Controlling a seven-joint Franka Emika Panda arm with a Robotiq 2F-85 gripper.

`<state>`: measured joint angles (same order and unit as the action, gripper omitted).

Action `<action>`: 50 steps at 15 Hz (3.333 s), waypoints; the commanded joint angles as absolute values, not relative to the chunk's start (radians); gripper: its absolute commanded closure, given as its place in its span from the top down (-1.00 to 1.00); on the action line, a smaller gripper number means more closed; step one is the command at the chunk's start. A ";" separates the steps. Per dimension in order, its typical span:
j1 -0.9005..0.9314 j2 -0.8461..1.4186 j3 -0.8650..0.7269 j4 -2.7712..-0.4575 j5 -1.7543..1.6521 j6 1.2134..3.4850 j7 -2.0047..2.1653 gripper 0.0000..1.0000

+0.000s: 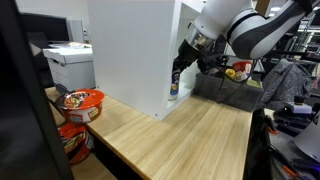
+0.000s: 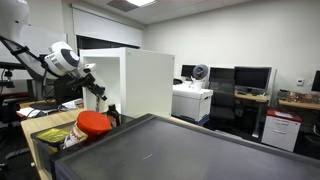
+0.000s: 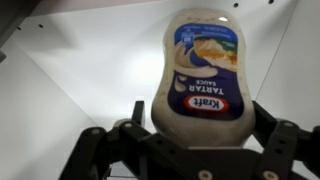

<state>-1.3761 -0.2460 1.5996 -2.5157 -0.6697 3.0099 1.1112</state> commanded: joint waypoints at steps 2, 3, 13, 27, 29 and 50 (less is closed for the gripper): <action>-1.287 -0.165 1.514 -2.533 -0.681 2.968 1.073 1.00; -1.266 -0.155 1.497 -2.536 -0.680 2.958 1.068 1.00; -1.010 -0.142 1.285 -2.553 -0.638 2.891 1.021 1.00; -0.421 -0.201 0.780 -2.543 -0.156 2.618 0.632 1.00; -0.294 -0.216 0.658 -2.544 -0.065 2.578 0.534 1.00; 0.040 -0.617 0.201 -2.581 0.012 2.037 0.401 1.00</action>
<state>0.0425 -0.5565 0.2162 -2.5351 0.0213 2.0401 0.4001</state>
